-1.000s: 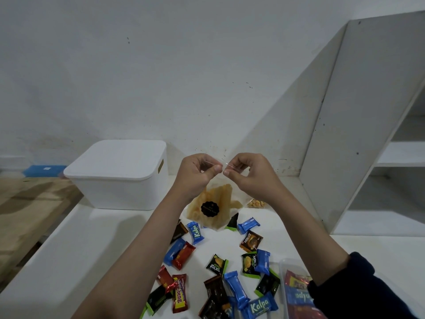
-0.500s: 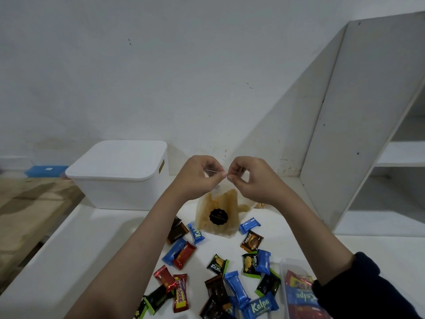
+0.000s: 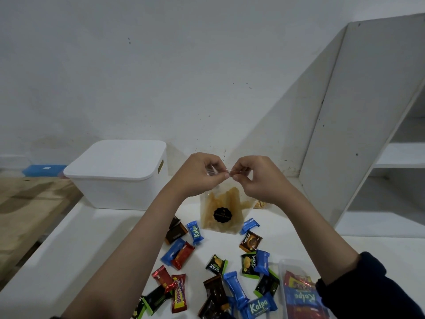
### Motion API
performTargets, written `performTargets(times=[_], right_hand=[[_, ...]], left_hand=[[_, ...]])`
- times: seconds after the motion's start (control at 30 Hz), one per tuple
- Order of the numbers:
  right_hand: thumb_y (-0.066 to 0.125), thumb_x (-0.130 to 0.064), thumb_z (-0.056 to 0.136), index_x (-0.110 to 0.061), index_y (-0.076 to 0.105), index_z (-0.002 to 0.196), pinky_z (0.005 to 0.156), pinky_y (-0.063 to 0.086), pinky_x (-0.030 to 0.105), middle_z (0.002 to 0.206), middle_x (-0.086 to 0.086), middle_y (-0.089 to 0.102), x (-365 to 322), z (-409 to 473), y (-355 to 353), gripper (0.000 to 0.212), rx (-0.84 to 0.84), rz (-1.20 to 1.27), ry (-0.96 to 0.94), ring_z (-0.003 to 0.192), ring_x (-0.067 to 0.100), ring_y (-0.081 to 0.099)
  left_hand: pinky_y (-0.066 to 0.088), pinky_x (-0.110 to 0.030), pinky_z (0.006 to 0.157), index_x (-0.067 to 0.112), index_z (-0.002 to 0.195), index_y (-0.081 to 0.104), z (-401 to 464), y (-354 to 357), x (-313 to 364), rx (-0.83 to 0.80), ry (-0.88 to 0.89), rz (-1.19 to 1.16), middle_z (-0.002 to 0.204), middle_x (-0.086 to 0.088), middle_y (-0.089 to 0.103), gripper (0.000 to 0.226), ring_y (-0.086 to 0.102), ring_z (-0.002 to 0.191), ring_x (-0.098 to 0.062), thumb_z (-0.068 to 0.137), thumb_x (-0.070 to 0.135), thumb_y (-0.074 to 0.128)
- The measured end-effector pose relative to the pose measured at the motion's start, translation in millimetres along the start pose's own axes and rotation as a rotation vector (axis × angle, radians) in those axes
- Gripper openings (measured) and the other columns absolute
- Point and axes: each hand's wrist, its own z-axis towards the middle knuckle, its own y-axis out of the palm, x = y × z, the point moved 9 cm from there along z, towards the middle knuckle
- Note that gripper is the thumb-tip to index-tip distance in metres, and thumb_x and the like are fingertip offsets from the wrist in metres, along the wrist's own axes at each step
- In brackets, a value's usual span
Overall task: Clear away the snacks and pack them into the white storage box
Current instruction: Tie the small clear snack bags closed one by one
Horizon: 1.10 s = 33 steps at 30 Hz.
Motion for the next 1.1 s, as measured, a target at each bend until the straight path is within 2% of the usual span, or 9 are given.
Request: performTargets(times=[0.07, 0.17, 0.3, 0.43, 0.5, 0.63, 0.83, 0.97, 1.1], right_hand=[[0.068, -0.023, 0.083, -0.024, 0.068, 0.085, 0.076, 0.053, 0.032, 0.079, -0.013, 0.065, 5, 0, -2, 0.002, 0.019, -0.004, 0.026, 0.078, 0.005, 0.061], [0.066, -0.035, 0.084, -0.024, 0.062, 0.082, 0.074, 0.049, 0.029, 0.078, -0.013, 0.064, 9, 1, -5, 0.012, 0.017, -0.046, 0.050, 0.078, 0.007, 0.060], [0.063, -0.027, 0.087, -0.024, 0.056, 0.077, 0.077, 0.044, 0.031, 0.073, -0.011, 0.060, 0, 1, -2, 0.013, 0.004, -0.114, 0.009, 0.075, 0.013, 0.059], [0.061, -0.021, 0.087, -0.021, 0.056, 0.077, 0.086, 0.046, 0.039, 0.076, -0.004, 0.064, -5, 0, 0, 0.011, 0.003, -0.145, -0.016, 0.075, 0.018, 0.060], [0.062, -0.023, 0.087, -0.022, 0.058, 0.078, 0.086, 0.046, 0.040, 0.076, -0.007, 0.062, -8, 1, 1, 0.010, -0.003, -0.142, -0.030, 0.076, 0.017, 0.060], [0.064, -0.027, 0.086, -0.029, 0.060, 0.078, 0.083, 0.048, 0.035, 0.075, -0.018, 0.060, -3, -1, 2, 0.009, -0.050, -0.045, -0.014, 0.078, 0.004, 0.058], [0.063, -0.020, 0.084, -0.028, 0.059, 0.076, 0.082, 0.051, 0.039, 0.077, -0.014, 0.064, 4, -4, -4, 0.012, -0.029, -0.037, 0.021, 0.078, 0.007, 0.060], [0.058, -0.014, 0.083, -0.027, 0.056, 0.078, 0.085, 0.049, 0.043, 0.077, -0.011, 0.064, -2, -5, -3, 0.014, -0.026, -0.085, -0.009, 0.077, 0.012, 0.061], [0.056, -0.010, 0.084, -0.029, 0.057, 0.081, 0.085, 0.049, 0.039, 0.073, -0.022, 0.059, -2, -4, -2, 0.020, -0.052, -0.113, -0.010, 0.076, 0.006, 0.059]], left_hand=[[0.044, -0.005, 0.063, 0.025, 0.073, 0.069, -1, -2, 0, 0.018, -0.003, 0.010, 0.074, 0.013, 0.067, 0.010, 0.060, 0.070, 0.000, 0.081, 0.019, 0.071], [0.044, -0.004, 0.066, 0.020, 0.076, 0.070, -2, -6, -2, 0.038, -0.020, -0.027, 0.075, 0.012, 0.067, 0.006, 0.060, 0.073, 0.001, 0.082, 0.018, 0.070], [0.051, -0.022, 0.076, 0.022, 0.074, 0.071, -2, -7, -2, 0.036, -0.021, -0.019, 0.076, 0.009, 0.070, 0.008, 0.065, 0.078, -0.008, 0.081, 0.017, 0.071], [0.051, -0.034, 0.086, 0.035, 0.068, 0.067, -3, -9, 4, 0.043, -0.002, 0.082, 0.076, 0.013, 0.070, 0.010, 0.063, 0.075, -0.001, 0.075, 0.029, 0.072], [0.047, -0.040, 0.092, 0.039, 0.067, 0.065, -3, -8, 9, 0.025, 0.006, 0.123, 0.076, 0.016, 0.069, 0.009, 0.062, 0.078, 0.001, 0.072, 0.037, 0.072], [0.042, -0.049, 0.097, 0.040, 0.066, 0.059, -3, -4, 13, -0.009, 0.022, 0.182, 0.074, 0.018, 0.065, 0.022, 0.062, 0.083, -0.005, 0.080, 0.027, 0.070], [0.039, -0.045, 0.100, 0.031, 0.074, 0.058, -4, -2, 11, 0.029, 0.046, 0.228, 0.074, 0.018, 0.062, 0.016, 0.060, 0.083, -0.003, 0.085, 0.022, 0.064], [0.027, -0.038, 0.102, 0.025, 0.078, 0.062, -5, -5, 21, 0.064, 0.083, 0.282, 0.083, 0.012, 0.066, 0.006, 0.061, 0.087, -0.005, 0.084, 0.024, 0.063], [0.023, -0.037, 0.095, 0.026, 0.084, 0.065, -5, -6, 31, 0.073, 0.140, 0.438, 0.091, 0.012, 0.066, 0.007, 0.057, 0.093, -0.006, 0.085, 0.033, 0.062]])
